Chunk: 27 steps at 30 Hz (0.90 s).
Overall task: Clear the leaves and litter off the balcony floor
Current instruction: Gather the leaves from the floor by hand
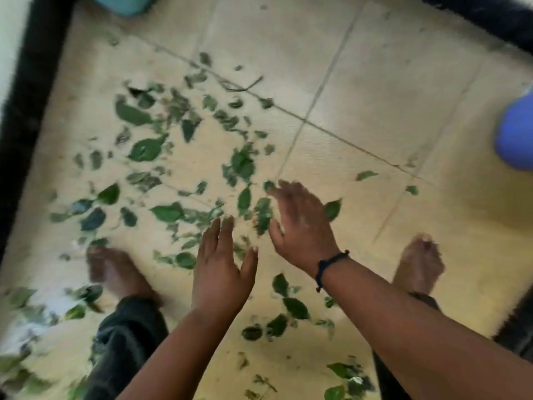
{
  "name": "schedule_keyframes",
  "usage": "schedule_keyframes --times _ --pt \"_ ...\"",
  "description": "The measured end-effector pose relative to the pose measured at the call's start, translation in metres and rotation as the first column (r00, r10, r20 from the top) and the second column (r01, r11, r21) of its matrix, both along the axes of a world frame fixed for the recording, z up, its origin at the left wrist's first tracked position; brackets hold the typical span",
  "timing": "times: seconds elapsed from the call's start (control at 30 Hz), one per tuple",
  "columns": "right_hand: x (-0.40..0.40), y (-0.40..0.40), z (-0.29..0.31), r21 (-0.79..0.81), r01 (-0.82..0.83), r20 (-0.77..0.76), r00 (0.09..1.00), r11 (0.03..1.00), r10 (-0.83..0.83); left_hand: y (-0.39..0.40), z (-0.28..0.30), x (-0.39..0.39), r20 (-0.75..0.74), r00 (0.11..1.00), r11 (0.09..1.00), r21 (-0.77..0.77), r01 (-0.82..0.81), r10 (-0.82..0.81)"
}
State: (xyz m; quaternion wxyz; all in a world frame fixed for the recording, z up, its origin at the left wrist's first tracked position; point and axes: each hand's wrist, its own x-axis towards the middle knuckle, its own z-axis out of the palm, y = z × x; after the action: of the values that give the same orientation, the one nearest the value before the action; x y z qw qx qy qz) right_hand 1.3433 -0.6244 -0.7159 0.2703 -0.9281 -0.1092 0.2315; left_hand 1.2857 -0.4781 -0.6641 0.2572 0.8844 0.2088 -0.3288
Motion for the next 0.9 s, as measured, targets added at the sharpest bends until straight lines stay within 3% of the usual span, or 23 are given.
schedule_keyframes --times 0.1,0.13,0.2,0.3,0.4,0.5,0.57,0.73,0.9 --pt "-0.020 0.072 -0.005 -0.028 -0.231 -0.129 0.966 0.973 0.226 0.060 0.010 -0.031 -0.087 0.930 0.934 0.008 -0.357 0.356" --pt "-0.025 0.087 -0.006 -0.037 -0.283 -0.197 0.942 0.958 0.270 0.073 0.011 -0.038 -0.105 0.854 0.858 -0.018 -0.514 0.510" --pt "-0.032 0.115 -0.013 -0.073 -0.351 -0.283 0.905 0.933 0.318 0.101 0.011 -0.051 -0.163 0.614 0.609 -0.086 -0.789 0.772" --pt "-0.025 0.132 -0.030 -0.130 -0.381 -0.352 0.881 0.916 0.316 0.129 0.002 -0.061 -0.286 0.343 0.290 -0.213 -0.933 0.895" --pt "0.000 0.132 -0.054 -0.237 -0.471 -0.488 0.814 0.850 0.315 0.151 -0.005 -0.056 -0.363 0.212 0.072 -0.361 -0.930 0.907" --pt "0.032 0.126 -0.074 -0.370 -0.520 -0.554 0.788 0.770 0.267 0.165 -0.006 -0.046 -0.423 0.125 -0.068 -0.412 -0.908 0.897" --pt "0.054 0.125 -0.083 -0.439 -0.461 -0.547 0.818 0.771 0.177 0.169 -0.007 -0.044 -0.494 0.110 -0.120 -0.411 -0.904 0.863" --pt "0.100 0.127 -0.108 -0.517 -0.210 -0.404 0.915 0.830 -0.020 0.173 -0.009 -0.024 -0.639 0.147 -0.134 -0.369 -0.920 0.755" --pt "0.110 0.138 -0.129 -0.519 -0.131 -0.346 0.936 0.845 -0.067 0.177 -0.012 0.015 -0.657 0.196 -0.139 -0.421 -0.896 0.728"
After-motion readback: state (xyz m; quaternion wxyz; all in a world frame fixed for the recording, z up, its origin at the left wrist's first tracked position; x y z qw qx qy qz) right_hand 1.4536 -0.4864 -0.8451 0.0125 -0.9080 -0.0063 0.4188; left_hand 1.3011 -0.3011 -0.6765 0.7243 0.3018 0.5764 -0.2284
